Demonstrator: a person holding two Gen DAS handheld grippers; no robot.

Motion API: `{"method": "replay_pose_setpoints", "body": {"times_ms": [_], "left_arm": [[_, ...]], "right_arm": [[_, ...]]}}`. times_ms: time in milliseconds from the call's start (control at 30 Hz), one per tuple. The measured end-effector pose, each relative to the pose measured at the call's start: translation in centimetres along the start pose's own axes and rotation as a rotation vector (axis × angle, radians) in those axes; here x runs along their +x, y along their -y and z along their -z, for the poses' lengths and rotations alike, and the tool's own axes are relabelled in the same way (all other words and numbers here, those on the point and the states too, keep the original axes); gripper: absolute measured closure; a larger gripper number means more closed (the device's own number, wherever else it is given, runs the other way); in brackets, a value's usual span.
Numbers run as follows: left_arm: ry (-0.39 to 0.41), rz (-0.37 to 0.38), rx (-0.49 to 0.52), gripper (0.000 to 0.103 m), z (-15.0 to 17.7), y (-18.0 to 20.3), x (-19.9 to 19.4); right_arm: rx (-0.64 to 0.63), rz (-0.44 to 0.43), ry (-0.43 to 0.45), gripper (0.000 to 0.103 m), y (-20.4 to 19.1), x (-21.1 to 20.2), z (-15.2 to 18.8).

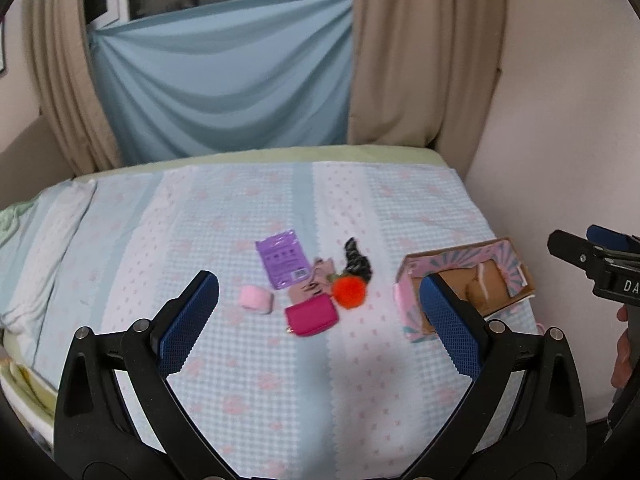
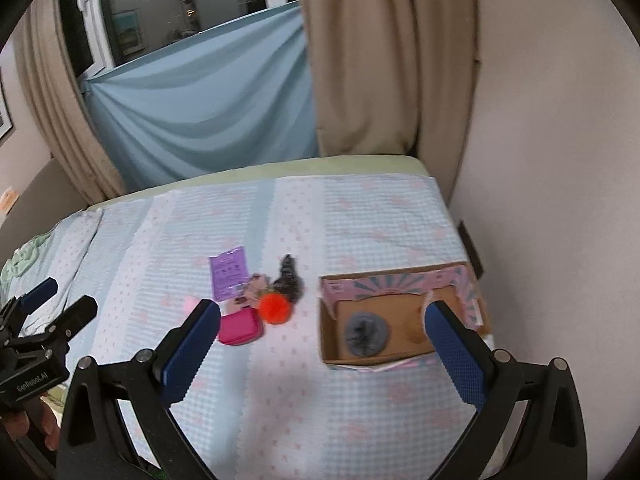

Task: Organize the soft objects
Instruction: 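Withdraw both tools from the box back toward the remaining items, then grasp the magenta pouch with the left tool while the right tool grasps the black scrunchie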

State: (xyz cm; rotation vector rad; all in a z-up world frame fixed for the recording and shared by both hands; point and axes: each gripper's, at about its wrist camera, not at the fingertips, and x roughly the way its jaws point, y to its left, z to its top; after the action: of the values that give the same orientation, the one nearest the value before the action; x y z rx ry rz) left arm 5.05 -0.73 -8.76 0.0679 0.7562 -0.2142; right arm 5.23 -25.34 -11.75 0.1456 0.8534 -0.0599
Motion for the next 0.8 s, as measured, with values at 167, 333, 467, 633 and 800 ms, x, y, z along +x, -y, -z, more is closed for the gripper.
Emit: {"method": "replay_pose_setpoints", "body": {"times_ms": [167, 333, 467, 633, 800], "left_arm": [[-0.031, -0.018, -0.04, 0.003, 0.6, -3.1, 1.2], [-0.071, -0.04, -0.095, 0.003, 1.1, -5.2, 3.9], [-0.132, -0.047, -0.175, 0.003, 2.5, -6.5, 7.9], [-0.18, -0.075, -0.193, 0.003, 4.4, -6.8, 12.6], [-0.223, -0.083, -0.053, 0.003, 6.4, -5.8, 17.9]], "right_arm": [[-0.024, -0.062, -0.027, 0.001, -3.3, 3.2, -0.6], [-0.092, -0.101, -0.068, 0.001, -5.7, 7.2, -1.5], [-0.132, -0.138, -0.114, 0.001, -6.6, 11.6, -2.6], [-0.202, -0.169, -0.174, 0.001, -7.1, 17.7, -3.5], [-0.219, -0.167, -0.226, 0.001, -7.3, 23.1, -3.8]]}}
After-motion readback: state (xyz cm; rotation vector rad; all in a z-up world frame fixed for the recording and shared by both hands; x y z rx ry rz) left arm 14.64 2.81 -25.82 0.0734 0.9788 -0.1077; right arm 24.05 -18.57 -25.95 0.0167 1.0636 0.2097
